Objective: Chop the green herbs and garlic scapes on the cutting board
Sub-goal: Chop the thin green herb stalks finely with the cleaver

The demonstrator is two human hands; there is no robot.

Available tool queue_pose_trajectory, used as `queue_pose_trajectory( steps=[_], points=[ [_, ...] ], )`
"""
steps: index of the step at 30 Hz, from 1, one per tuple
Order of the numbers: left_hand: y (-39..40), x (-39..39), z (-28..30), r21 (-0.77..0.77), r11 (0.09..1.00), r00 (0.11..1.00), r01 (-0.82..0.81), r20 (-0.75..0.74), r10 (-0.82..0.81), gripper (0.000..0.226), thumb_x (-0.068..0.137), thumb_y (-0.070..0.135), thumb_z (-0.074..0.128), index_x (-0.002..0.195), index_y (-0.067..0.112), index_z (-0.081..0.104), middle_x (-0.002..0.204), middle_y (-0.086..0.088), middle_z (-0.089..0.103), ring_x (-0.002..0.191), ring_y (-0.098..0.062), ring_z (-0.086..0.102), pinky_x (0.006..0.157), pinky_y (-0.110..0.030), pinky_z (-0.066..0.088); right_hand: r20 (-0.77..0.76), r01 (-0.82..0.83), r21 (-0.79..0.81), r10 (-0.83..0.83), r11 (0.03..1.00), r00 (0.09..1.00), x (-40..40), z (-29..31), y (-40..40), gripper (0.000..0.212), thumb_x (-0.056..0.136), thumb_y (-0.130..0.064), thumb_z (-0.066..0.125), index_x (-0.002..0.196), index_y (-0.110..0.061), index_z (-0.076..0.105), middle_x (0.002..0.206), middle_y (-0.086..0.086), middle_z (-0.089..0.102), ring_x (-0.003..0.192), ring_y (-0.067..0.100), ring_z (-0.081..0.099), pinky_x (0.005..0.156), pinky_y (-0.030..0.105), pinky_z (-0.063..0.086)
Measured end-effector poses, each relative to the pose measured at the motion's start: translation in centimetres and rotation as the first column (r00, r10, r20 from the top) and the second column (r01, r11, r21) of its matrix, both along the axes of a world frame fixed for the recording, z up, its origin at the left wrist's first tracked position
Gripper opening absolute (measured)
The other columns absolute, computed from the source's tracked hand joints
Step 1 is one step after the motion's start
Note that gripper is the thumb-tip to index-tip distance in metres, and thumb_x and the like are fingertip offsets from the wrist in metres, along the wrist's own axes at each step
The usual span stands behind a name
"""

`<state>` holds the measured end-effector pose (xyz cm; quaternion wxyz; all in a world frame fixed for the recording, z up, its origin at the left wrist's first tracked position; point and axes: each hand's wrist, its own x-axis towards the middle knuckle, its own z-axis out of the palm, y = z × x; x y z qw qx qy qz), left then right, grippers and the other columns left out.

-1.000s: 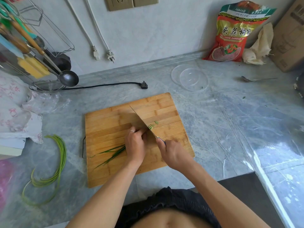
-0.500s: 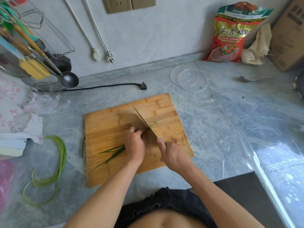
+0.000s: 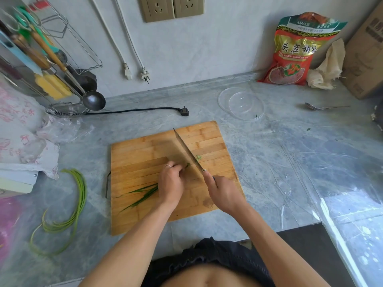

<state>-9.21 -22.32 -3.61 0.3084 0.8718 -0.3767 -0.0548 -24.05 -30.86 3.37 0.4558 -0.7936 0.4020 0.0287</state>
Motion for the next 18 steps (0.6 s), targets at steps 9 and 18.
queue_pose_trajectory(
  steps=[9,18],
  points=[
    [0.07,-0.07,-0.33,-0.034,0.999,1.0,-0.003,-0.015,0.002,0.033,0.078,-0.007,0.06,0.099,0.012,0.077,0.097,-0.009,0.069,0.087,-0.028,0.064,0.073,-0.034,0.052,-0.017,-0.071,0.004,0.071,0.997,0.997,-1.14,-0.18,0.91,0.061,0.101,-0.054,0.029,0.059,-0.011,0.037,0.054,0.003,0.046,0.052,0.017,0.043,0.053,0.032,0.034],
    [0.1,-0.43,0.19,-0.064,0.992,0.993,-0.106,-0.065,0.102,0.022,0.082,0.002,0.065,0.091,0.017,0.079,0.091,-0.004,0.072,0.081,-0.023,0.063,0.067,-0.033,0.049,-0.039,-0.093,0.012,0.094,0.996,0.995,-0.9,0.44,0.99,0.062,0.101,-0.054,0.026,0.061,-0.009,0.039,0.062,0.01,0.056,0.062,0.024,0.056,0.061,0.038,0.042]
  ],
)
